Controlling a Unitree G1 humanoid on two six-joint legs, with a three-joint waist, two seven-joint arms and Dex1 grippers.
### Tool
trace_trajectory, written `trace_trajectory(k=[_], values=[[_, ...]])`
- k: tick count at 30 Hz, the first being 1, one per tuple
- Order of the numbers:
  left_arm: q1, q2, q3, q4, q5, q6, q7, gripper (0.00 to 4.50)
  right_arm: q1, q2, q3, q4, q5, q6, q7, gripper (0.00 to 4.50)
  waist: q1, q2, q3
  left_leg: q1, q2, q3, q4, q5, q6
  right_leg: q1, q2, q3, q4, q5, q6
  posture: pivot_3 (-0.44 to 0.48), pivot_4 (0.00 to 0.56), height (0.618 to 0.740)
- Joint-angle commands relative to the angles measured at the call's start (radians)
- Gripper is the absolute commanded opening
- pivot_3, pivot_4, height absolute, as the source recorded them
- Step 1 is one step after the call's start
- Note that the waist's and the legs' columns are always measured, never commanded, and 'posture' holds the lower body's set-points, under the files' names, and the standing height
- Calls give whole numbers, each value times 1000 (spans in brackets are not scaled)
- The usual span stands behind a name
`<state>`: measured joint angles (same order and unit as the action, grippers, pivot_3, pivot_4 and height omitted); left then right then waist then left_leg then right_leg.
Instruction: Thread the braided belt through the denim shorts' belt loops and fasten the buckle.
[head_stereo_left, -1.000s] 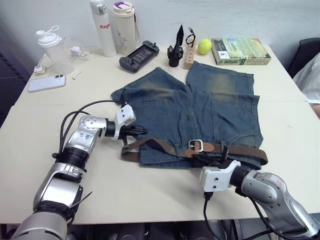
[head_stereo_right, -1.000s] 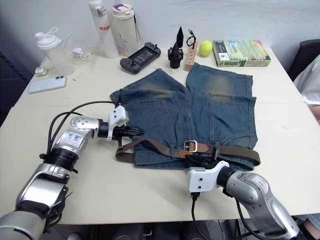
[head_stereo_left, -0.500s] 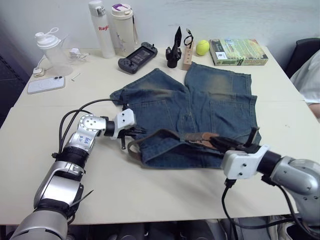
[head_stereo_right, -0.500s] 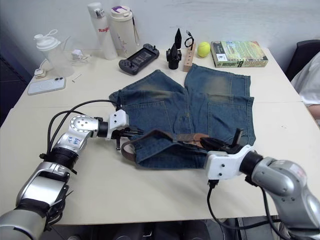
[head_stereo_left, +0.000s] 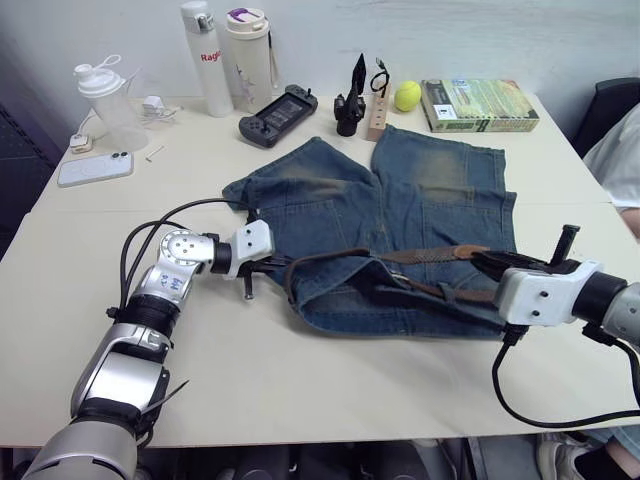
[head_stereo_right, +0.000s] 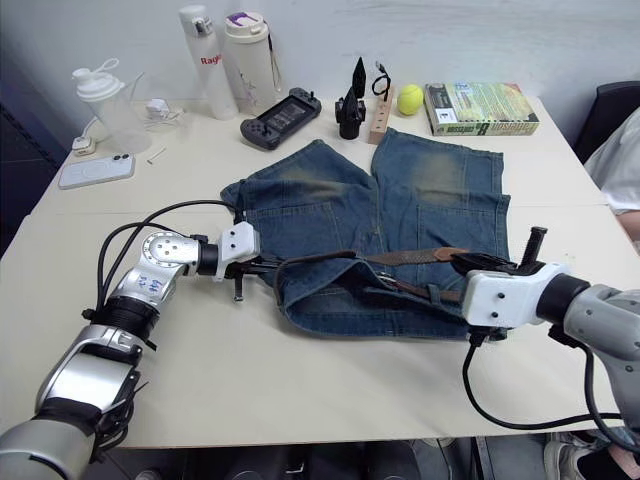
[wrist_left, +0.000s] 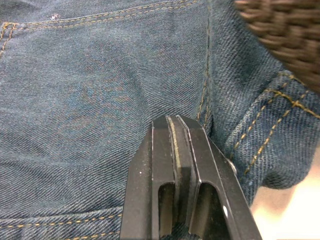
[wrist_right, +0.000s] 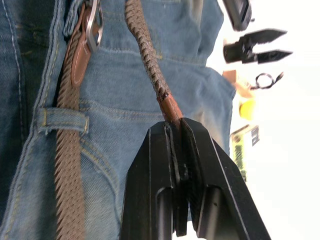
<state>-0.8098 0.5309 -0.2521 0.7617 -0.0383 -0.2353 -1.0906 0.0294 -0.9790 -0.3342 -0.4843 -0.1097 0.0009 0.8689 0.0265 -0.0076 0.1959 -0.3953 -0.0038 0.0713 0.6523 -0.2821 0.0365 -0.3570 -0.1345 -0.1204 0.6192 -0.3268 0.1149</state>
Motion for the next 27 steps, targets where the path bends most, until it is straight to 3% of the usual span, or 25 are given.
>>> trace_trajectory(k=[1,7,15,21,26,27], values=[[53,7,-38,61,74,7,-11,44,-19,-8,-80,-25,30,82,-13,0,0,0,0,0,0,0,0,0,0,0,0,0,0,0,0,0,150,724],[54,3,-45,74,93,-29,5,44,-64,-21,-84,-32,14,169,-36,0,0,0,0,0,0,0,0,0,0,0,0,0,0,0,0,0,150,724],[69,-26,19,9,34,-46,37,44,-96,56,102,-179,128,157,-5,0,0,1,-1,1,0,0,0,0,0,1,-1,0,0,0,0,0,150,724],[120,-19,94,-219,-45,39,32,44,-167,94,285,-175,63,194,-37,0,-2,1,-1,-2,0,-1,2,0,0,-2,-2,0,1,0,0,0,150,724],[165,-14,144,-521,-156,241,36,44,-258,132,388,-120,-2,225,-71,0,-2,0,0,-11,0,-5,8,0,0,-5,0,-5,2,0,0,0,150,724],[169,-18,156,-581,-190,292,44,336,-272,139,403,-109,-16,219,-77,0,-1,0,0,-11,0,-7,9,0,0,-4,0,-6,2,0,0,0,150,724]])
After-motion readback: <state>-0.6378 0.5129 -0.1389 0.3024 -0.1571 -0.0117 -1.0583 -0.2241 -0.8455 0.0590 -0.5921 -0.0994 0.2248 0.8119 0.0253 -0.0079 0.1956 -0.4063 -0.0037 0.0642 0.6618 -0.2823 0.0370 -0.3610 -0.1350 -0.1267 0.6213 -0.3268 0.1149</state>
